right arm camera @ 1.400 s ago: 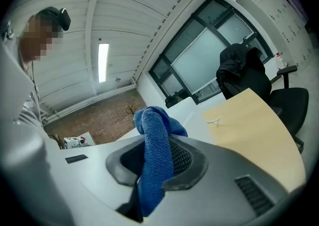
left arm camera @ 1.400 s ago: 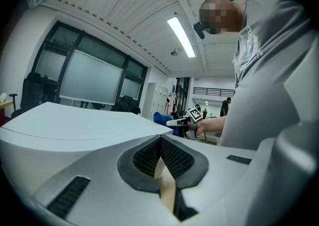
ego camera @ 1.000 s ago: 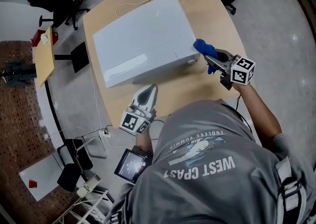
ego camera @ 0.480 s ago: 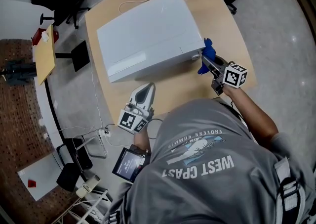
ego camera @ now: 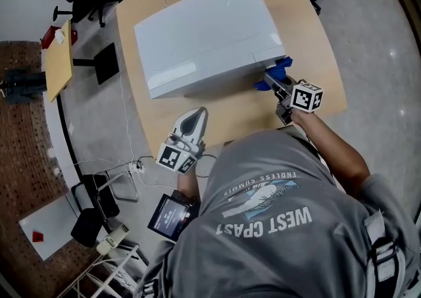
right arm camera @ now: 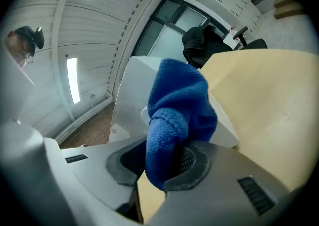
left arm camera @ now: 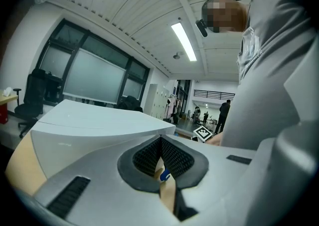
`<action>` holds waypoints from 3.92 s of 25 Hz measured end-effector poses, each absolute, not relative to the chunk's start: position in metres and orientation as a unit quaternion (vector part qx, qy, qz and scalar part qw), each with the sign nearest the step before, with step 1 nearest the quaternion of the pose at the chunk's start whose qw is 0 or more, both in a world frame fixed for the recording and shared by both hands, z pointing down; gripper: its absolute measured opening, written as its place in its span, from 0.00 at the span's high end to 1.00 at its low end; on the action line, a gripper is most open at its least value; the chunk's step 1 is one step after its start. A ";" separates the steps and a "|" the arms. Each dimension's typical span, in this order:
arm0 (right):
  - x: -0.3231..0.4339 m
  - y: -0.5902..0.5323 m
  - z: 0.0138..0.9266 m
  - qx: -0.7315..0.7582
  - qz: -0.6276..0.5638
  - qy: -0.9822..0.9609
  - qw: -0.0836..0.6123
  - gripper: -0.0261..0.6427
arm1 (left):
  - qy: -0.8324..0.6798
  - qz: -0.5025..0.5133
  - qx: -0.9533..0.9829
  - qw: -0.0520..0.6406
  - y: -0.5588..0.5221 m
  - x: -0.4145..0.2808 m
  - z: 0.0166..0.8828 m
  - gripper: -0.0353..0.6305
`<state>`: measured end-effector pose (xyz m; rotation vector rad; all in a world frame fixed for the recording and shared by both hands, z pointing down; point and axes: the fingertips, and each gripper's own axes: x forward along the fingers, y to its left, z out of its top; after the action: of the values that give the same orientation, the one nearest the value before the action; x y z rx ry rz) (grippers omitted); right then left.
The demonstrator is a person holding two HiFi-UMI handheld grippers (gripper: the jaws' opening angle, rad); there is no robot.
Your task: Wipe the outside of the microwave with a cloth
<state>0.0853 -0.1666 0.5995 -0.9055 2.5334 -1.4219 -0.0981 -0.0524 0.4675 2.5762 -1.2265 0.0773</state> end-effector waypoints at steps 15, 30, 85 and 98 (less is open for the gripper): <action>-0.088 -0.137 0.597 -0.191 -0.531 0.824 0.042 0.85 | -0.473 0.024 0.865 0.169 -0.012 -0.187 0.487 0.91; -0.214 -0.103 0.598 -0.116 -0.552 0.826 0.001 0.85 | -0.495 0.008 0.850 0.179 0.004 -0.262 0.505 0.91; -0.256 -0.042 0.392 0.091 -0.150 0.974 -0.142 0.85 | -0.347 0.079 0.929 -0.106 -0.062 -0.203 0.407 0.45; -0.233 -0.042 0.383 0.037 -0.078 0.981 -0.174 0.77 | -0.356 0.063 0.924 -0.126 -0.070 -0.181 0.392 0.53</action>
<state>-0.2335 -0.0422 0.3827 0.1307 3.4787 -0.2762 -0.1810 -0.0700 0.3924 3.1602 -1.2191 0.2163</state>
